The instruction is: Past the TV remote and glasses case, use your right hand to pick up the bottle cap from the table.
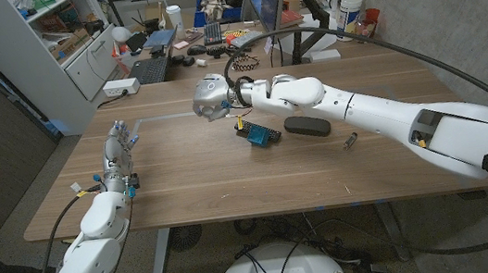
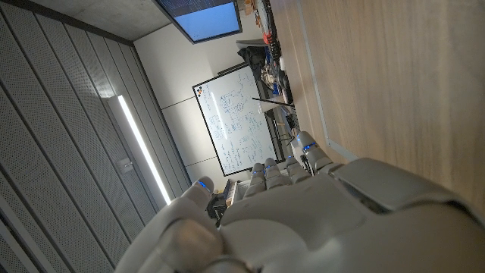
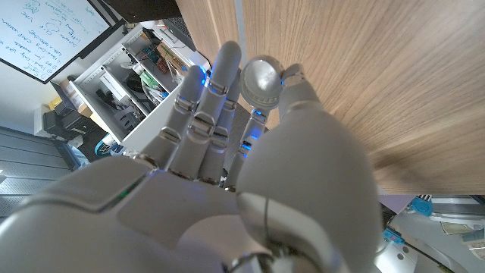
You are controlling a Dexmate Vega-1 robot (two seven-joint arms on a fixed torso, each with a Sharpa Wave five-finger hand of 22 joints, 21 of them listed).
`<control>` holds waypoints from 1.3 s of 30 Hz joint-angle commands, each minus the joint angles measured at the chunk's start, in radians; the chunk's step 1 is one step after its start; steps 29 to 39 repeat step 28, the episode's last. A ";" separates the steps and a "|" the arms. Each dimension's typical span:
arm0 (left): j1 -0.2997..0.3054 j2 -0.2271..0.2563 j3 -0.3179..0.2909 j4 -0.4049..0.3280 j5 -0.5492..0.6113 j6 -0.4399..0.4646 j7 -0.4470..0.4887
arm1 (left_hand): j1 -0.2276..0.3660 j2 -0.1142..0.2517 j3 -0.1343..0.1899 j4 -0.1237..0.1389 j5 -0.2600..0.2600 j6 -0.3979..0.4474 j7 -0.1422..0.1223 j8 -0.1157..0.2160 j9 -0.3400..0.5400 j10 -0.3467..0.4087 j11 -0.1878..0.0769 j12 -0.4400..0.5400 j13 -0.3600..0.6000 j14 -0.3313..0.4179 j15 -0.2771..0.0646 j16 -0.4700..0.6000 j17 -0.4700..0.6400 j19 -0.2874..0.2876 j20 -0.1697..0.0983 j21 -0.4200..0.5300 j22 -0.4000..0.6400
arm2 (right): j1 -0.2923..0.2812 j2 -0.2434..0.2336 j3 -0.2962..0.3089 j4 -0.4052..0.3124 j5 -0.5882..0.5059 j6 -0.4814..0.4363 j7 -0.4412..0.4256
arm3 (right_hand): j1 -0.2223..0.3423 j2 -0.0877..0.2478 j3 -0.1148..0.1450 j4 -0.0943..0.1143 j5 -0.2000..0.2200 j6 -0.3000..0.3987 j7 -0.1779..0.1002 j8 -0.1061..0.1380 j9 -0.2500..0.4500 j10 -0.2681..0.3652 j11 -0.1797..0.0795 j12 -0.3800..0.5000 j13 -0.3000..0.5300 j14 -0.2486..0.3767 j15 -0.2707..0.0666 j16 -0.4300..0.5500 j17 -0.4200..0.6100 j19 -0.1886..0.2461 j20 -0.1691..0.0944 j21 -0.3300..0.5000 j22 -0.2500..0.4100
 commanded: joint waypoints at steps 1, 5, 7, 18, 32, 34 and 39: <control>0.009 0.002 -0.004 -0.013 0.006 0.001 0.003 | -0.007 0.098 -0.002 0.001 0.006 -0.008 -0.003 0.000 0.004 -0.003 -0.007 -0.002 0.003 0.000 -0.007 0.004 0.003 -0.076 0.001 0.006 0.003 | -0.014 -0.014 0.025 -0.031 -0.001 -0.022 -0.014 | 0.168 0.158 0.007 0.003 0.010 0.138 -0.008 0.004 0.005 0.179 -0.180 0.006 0.019 0.053 -0.080 -0.003 0.004 0.010 -0.157 0.010 -0.003; 0.013 0.002 -0.005 -0.018 0.009 0.000 0.005 | -0.008 0.098 -0.002 0.001 0.006 -0.009 -0.002 -0.001 0.004 -0.003 -0.008 -0.002 0.003 0.000 -0.008 0.004 0.003 -0.075 -0.001 0.006 0.003 | -0.019 -0.021 0.031 -0.046 -0.008 -0.031 -0.014 | 0.168 0.158 0.007 0.003 0.012 0.139 -0.007 0.005 0.006 0.179 -0.182 0.006 0.022 0.054 -0.080 -0.004 0.006 0.010 -0.157 0.010 -0.006; 0.015 0.002 -0.006 -0.020 0.009 0.000 0.005 | -0.008 0.098 -0.002 0.001 0.006 -0.010 0.001 -0.001 0.004 -0.003 -0.006 -0.002 0.003 0.000 -0.006 0.004 0.003 -0.077 0.002 0.006 0.003 | -0.021 -0.023 0.034 -0.050 -0.007 -0.033 -0.013 | 0.168 0.158 0.007 0.003 0.012 0.139 -0.007 0.005 0.007 0.180 -0.181 0.007 0.023 0.054 -0.079 -0.004 0.007 0.010 -0.157 0.010 -0.007; 0.037 0.011 -0.015 -0.047 0.010 0.012 0.013 | -0.008 0.099 -0.003 0.001 0.006 -0.011 0.001 0.000 0.003 -0.005 -0.007 -0.003 0.003 0.000 -0.006 0.004 0.003 -0.077 0.003 0.006 0.002 | -0.042 -0.029 0.054 -0.069 -0.006 -0.057 -0.027 | 0.169 0.156 0.008 0.004 0.017 0.139 -0.006 0.005 0.010 0.182 -0.181 0.008 0.031 0.055 -0.079 -0.007 0.012 0.012 -0.158 0.012 -0.016; 0.065 0.024 -0.035 -0.075 0.009 0.025 0.014 | -0.008 0.099 -0.004 0.001 0.006 -0.010 0.004 0.000 0.003 -0.003 -0.005 -0.002 0.003 0.000 -0.006 0.004 0.003 -0.076 0.002 0.007 0.001 | -0.058 -0.027 0.066 -0.084 -0.003 -0.075 -0.042 | 0.169 0.156 0.008 0.005 0.020 0.132 -0.003 0.002 0.013 0.178 -0.178 0.002 0.032 0.055 -0.079 -0.010 0.018 0.013 -0.159 0.016 -0.024; 0.065 0.024 -0.035 -0.075 0.009 0.025 0.014 | -0.008 0.099 -0.004 0.001 0.006 -0.010 0.004 0.000 0.003 -0.003 -0.005 -0.002 0.003 0.000 -0.006 0.004 0.003 -0.076 0.002 0.007 0.001 | -0.058 -0.027 0.066 -0.084 -0.003 -0.075 -0.042 | 0.169 0.156 0.008 0.005 0.020 0.132 -0.003 0.002 0.013 0.178 -0.178 0.002 0.032 0.055 -0.079 -0.010 0.018 0.013 -0.159 0.016 -0.024; 0.065 0.024 -0.035 -0.075 0.009 0.025 0.014 | -0.008 0.099 -0.004 0.001 0.006 -0.010 0.004 0.000 0.003 -0.003 -0.005 -0.002 0.003 0.000 -0.006 0.004 0.003 -0.076 0.002 0.007 0.001 | -0.058 -0.027 0.066 -0.084 -0.003 -0.075 -0.042 | 0.169 0.156 0.008 0.005 0.020 0.132 -0.003 0.002 0.013 0.178 -0.178 0.002 0.032 0.055 -0.079 -0.010 0.018 0.013 -0.159 0.016 -0.024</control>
